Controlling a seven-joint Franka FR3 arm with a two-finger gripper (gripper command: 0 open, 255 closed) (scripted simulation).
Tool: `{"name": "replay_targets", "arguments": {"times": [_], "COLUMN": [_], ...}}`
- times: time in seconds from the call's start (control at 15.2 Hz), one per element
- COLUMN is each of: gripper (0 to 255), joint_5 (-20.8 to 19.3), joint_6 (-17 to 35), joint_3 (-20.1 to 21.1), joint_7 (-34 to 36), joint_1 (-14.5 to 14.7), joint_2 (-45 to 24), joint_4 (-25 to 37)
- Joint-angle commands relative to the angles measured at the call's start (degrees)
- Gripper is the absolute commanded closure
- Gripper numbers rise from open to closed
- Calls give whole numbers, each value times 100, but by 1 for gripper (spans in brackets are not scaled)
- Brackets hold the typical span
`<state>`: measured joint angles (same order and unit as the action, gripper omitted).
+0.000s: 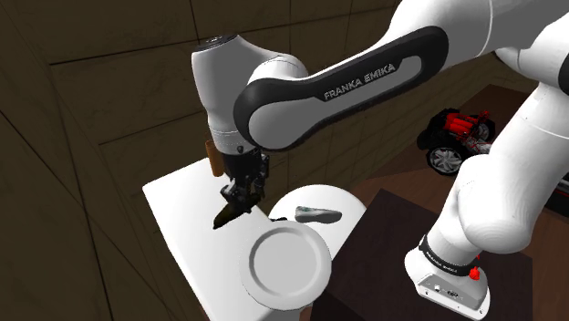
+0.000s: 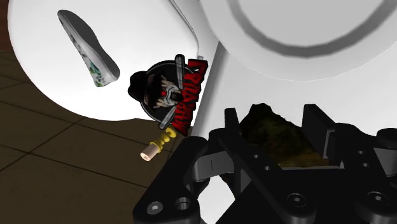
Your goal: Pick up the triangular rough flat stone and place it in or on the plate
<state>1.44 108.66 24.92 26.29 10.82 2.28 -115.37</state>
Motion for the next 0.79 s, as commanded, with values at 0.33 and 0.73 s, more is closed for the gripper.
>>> {"name": "replay_targets", "arguments": {"times": [0.33, 0.73], "gripper": [255, 255], "joint_5": [317, 892], "joint_6": [-229, -321], "joint_3": [46, 137], "joint_7": [4, 116], "joint_1": [94, 436], "joint_2": [693, 1903], "joint_4": [-405, -1429]}}
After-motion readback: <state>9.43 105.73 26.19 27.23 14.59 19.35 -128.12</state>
